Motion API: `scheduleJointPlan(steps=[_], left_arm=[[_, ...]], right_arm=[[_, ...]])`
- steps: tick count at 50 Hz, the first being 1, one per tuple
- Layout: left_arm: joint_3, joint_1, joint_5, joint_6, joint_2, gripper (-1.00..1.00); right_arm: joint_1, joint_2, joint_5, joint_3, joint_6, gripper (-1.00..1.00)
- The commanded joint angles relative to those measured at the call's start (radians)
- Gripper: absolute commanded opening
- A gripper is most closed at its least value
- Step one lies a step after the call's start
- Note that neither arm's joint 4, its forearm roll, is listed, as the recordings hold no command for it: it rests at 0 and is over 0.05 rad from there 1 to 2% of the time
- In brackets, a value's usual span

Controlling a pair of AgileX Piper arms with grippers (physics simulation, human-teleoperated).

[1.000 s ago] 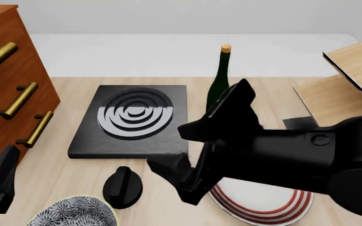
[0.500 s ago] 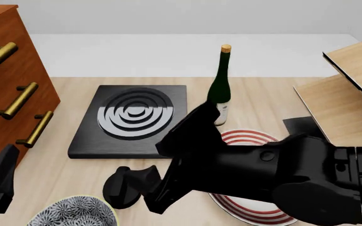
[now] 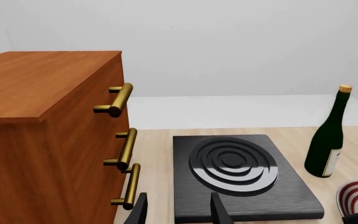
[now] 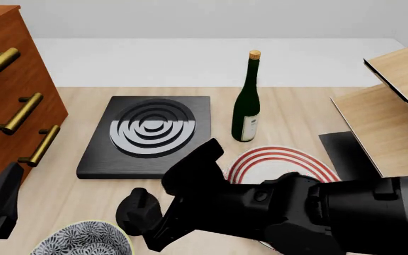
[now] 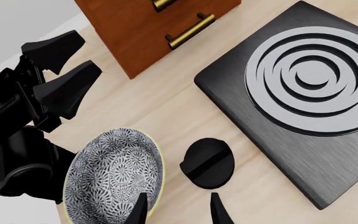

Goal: Pick up the akita bowl and put it on the plate.

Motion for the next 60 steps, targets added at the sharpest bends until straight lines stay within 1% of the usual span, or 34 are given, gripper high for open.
scheduleJointPlan(steps=[1, 3, 16, 20, 21, 23, 36, 46, 60], left_arm=[[0.002, 0.0, 0.01, 0.0, -0.012, 1.0], [0.002, 0.0, 0.011, 0.0, -0.013, 1.0], [0.001, 0.0, 0.023, 0.0, -0.026, 1.0], [0.001, 0.0, 0.024, 0.0, -0.027, 1.0], [0.0, 0.0, 0.024, 0.0, -0.027, 1.0], [0.0, 0.0, 0.025, 0.0, -0.027, 1.0], [-0.004, 0.0, 0.028, 0.0, -0.028, 1.0], [-0.002, 0.0, 0.026, 0.0, -0.027, 1.0], [0.0, 0.0, 0.022, 0.0, -0.026, 1.0]], right_arm=[[0.032, 0.089, -0.057, -0.002, 0.039, 1.0], [0.027, 0.105, -0.067, -0.004, 0.033, 1.0], [0.054, 0.199, -0.122, -0.019, 0.067, 1.0], [0.055, 0.221, -0.134, -0.025, 0.069, 1.0], [0.061, 0.23, -0.14, -0.025, 0.081, 1.0], [0.056, 0.241, -0.145, -0.028, 0.078, 1.0], [0.068, 0.339, -0.201, -0.045, 0.118, 1.0], [0.075, 0.392, -0.231, -0.055, 0.145, 1.0], [0.085, 0.441, -0.256, -0.064, 0.168, 1.0]])
